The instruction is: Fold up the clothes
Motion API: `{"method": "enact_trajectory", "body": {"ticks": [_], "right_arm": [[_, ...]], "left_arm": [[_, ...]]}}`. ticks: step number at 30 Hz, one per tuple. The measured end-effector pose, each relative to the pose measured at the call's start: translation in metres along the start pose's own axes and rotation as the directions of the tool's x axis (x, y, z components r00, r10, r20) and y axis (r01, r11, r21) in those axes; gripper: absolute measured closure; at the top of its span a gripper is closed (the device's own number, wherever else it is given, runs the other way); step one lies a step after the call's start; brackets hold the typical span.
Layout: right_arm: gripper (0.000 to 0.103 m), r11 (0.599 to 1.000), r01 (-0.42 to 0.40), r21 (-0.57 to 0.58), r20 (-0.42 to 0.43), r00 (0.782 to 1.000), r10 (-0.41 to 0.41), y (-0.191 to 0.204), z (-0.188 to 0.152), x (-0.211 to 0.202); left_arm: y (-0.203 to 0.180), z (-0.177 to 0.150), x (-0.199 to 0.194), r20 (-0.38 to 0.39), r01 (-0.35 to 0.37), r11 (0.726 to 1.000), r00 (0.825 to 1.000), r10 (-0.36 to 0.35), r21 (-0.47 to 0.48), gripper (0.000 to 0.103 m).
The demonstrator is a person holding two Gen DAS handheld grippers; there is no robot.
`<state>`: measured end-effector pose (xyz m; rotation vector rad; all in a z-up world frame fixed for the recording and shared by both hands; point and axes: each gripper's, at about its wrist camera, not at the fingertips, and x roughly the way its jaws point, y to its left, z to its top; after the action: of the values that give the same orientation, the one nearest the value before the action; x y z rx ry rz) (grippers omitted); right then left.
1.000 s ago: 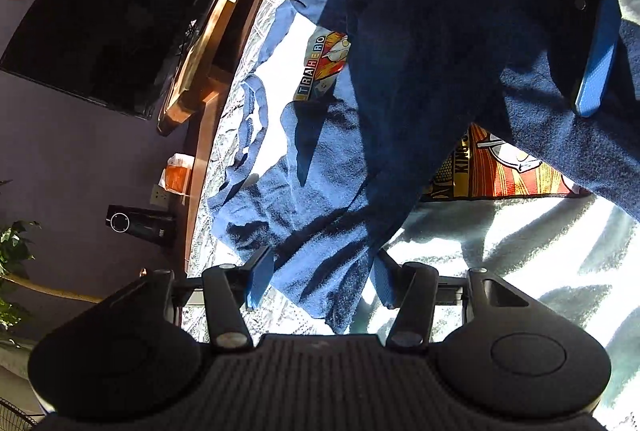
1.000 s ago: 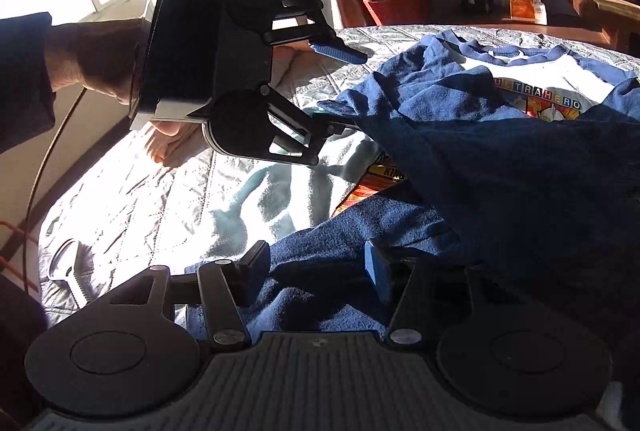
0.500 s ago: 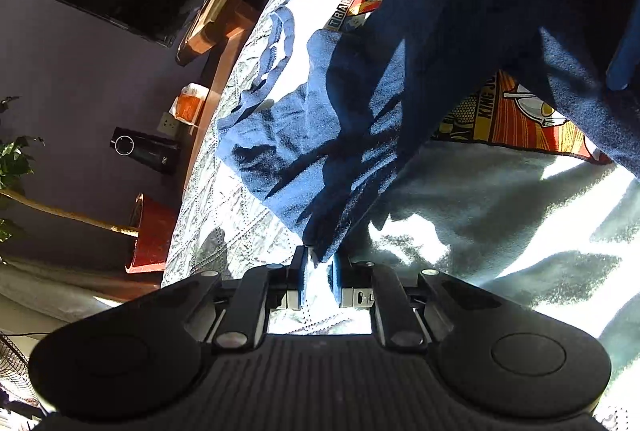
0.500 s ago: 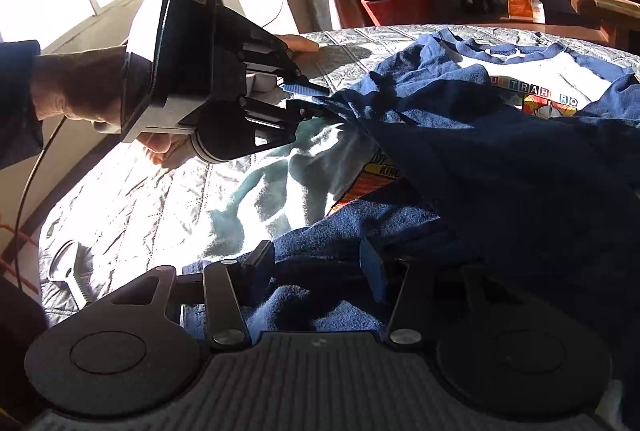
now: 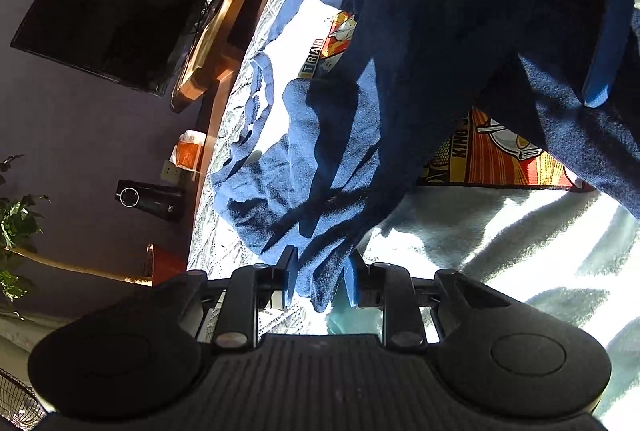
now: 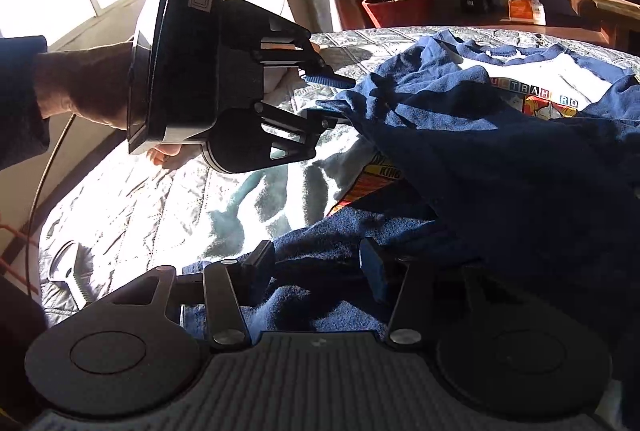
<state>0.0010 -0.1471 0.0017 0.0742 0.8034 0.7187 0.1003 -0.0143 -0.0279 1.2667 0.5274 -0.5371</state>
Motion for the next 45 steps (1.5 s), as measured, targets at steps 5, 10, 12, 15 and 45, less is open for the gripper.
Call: {"method": "enact_trajectory", "body": {"ticks": [5,10,12,15,45], "right_arm": [[0.048,1.000,0.000,-0.005,0.003,1.000,0.000,0.001,-0.001,-0.001],[0.048,1.000,-0.002,-0.006,0.004,1.000,0.002,0.000,-0.002,-0.001],[0.048,1.000,0.000,-0.009,0.004,1.000,0.000,0.001,-0.002,-0.001],[0.048,1.000,0.004,-0.018,0.004,1.000,-0.004,0.002,-0.003,0.000],[0.048,0.956,0.186,-0.226,0.037,0.982,-0.183,0.015,-0.009,-0.050]], "left_arm": [[0.006,0.002,0.004,-0.008,0.043,0.999,0.999,-0.043,-0.034,0.101],[0.017,0.002,0.004,-0.055,-0.056,0.990,0.997,0.049,-0.131,0.101],[0.020,0.002,0.003,-0.084,-0.108,0.981,0.992,0.095,-0.162,0.101],[0.026,-0.001,0.000,-0.118,-0.139,0.963,0.986,0.113,-0.233,0.101],[0.067,-0.011,-0.059,-0.267,-0.200,0.794,0.962,0.049,-0.574,0.061]]}}
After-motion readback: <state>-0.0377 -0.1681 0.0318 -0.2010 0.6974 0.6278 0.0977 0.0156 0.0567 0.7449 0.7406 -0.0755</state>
